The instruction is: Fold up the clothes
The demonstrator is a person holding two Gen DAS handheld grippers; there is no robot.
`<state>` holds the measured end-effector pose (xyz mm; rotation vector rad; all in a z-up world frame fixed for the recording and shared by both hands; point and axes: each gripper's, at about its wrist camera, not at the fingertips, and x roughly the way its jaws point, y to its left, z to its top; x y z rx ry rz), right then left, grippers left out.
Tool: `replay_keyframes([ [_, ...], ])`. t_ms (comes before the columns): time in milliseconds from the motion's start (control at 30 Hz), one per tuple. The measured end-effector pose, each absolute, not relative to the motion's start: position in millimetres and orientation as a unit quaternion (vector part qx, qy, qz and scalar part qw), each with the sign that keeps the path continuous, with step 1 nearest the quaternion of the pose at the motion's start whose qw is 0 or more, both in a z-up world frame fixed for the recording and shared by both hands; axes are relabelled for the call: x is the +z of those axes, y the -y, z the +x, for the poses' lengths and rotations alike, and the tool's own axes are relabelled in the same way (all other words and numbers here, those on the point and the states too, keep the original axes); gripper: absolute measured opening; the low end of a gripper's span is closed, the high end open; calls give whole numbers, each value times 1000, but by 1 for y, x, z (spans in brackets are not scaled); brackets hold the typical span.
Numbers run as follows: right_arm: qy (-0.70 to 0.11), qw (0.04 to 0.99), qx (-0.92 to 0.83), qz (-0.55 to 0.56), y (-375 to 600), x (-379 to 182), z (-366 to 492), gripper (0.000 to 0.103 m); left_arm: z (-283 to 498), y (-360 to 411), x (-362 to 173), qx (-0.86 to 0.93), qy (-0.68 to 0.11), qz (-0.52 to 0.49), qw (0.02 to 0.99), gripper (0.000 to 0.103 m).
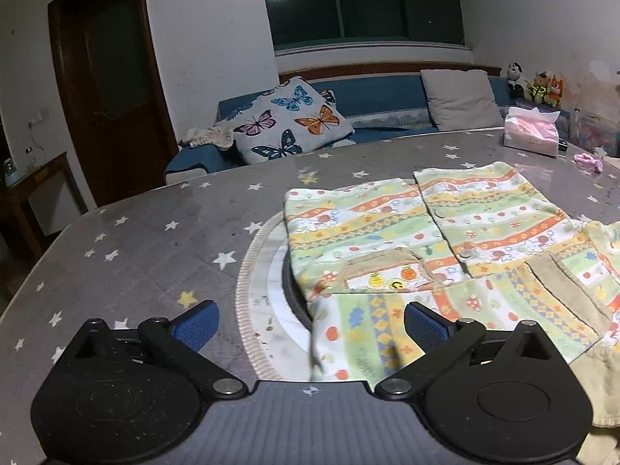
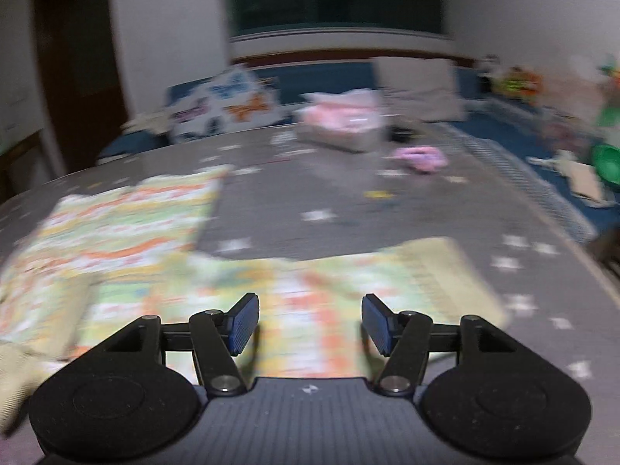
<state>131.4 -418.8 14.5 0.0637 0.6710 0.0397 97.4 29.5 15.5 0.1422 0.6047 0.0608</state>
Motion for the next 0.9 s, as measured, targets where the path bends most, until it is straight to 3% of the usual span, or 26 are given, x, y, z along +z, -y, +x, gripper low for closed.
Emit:
replay_keyframes([
  [600, -329, 941, -73, 42, 478, -7, 141, 58, 95, -18, 20, 33, -298, 69, 952, 103],
  [700, -329, 941, -69, 40, 476, -7, 140, 45, 94, -19, 19, 37, -300, 65, 951, 103],
  [767, -330, 941, -61, 47, 473, -5, 139, 25, 94, -20, 18, 39, -301, 62, 951, 103],
  [833, -330, 941, -51, 61, 471, -3, 137, 16, 94, -21, 17, 40, -303, 60, 950, 103],
  [900, -327, 941, -32, 74, 466, 2, 134, 13, 92, -21, 16, 39, -304, 59, 950, 103],
])
